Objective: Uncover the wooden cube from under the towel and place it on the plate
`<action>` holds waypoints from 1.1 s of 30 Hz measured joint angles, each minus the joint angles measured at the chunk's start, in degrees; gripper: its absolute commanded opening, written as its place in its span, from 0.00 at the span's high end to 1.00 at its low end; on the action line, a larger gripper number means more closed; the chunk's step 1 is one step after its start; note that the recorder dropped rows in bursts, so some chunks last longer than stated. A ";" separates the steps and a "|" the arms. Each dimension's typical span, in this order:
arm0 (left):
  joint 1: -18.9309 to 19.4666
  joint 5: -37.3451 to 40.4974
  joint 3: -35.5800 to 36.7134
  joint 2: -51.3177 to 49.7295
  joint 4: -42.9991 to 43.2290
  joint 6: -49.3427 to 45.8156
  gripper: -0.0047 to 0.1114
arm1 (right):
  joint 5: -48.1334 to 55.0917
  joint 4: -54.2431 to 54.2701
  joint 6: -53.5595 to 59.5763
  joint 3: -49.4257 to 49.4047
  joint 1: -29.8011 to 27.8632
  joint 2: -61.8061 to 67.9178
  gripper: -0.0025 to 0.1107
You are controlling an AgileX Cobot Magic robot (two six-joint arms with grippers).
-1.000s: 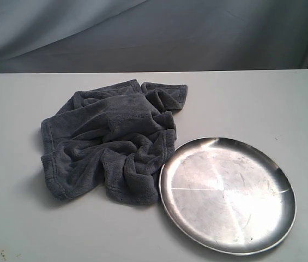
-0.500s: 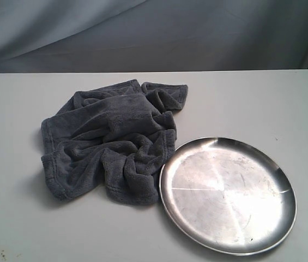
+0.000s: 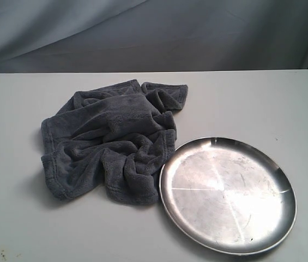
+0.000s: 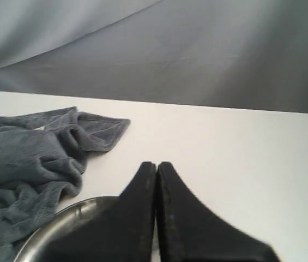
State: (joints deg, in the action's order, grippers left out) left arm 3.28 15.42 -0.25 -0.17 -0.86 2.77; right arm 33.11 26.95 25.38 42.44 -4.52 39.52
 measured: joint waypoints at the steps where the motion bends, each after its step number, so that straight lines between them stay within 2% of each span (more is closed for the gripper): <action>1: 0.00 0.00 0.00 0.00 0.00 0.00 0.96 | 0.64 2.08 2.28 0.66 0.00 1.64 0.98; 8: 0.00 0.00 0.00 0.00 0.00 0.00 0.96 | 8.82 16.33 17.38 7.23 0.00 13.83 0.98; 13: 0.00 0.00 0.00 0.00 0.00 0.00 0.96 | 14.21 17.07 19.76 14.10 2.98 23.62 0.98; 17: 0.00 0.00 0.00 0.00 0.00 0.00 0.96 | 16.19 4.89 14.12 23.47 11.75 32.44 0.98; 21: 0.00 0.00 0.00 0.00 0.00 0.00 0.96 | 22.28 -19.85 -5.58 34.19 22.90 43.49 0.98; 23: 0.00 0.00 0.00 0.00 0.00 0.00 0.96 | 27.10 -24.78 -9.21 38.33 26.48 48.88 0.98; 27: 0.00 0.00 0.00 0.00 0.00 0.00 0.96 | 35.36 -26.44 -10.60 45.08 32.88 59.05 0.98; 33: 0.00 0.00 0.00 0.00 0.00 0.00 0.96 | 36.62 -26.95 -10.60 55.84 44.39 70.76 0.98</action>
State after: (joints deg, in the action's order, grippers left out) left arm 3.28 15.42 -0.25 -0.17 -0.86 2.77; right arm 69.72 0.00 14.78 98.28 39.87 110.27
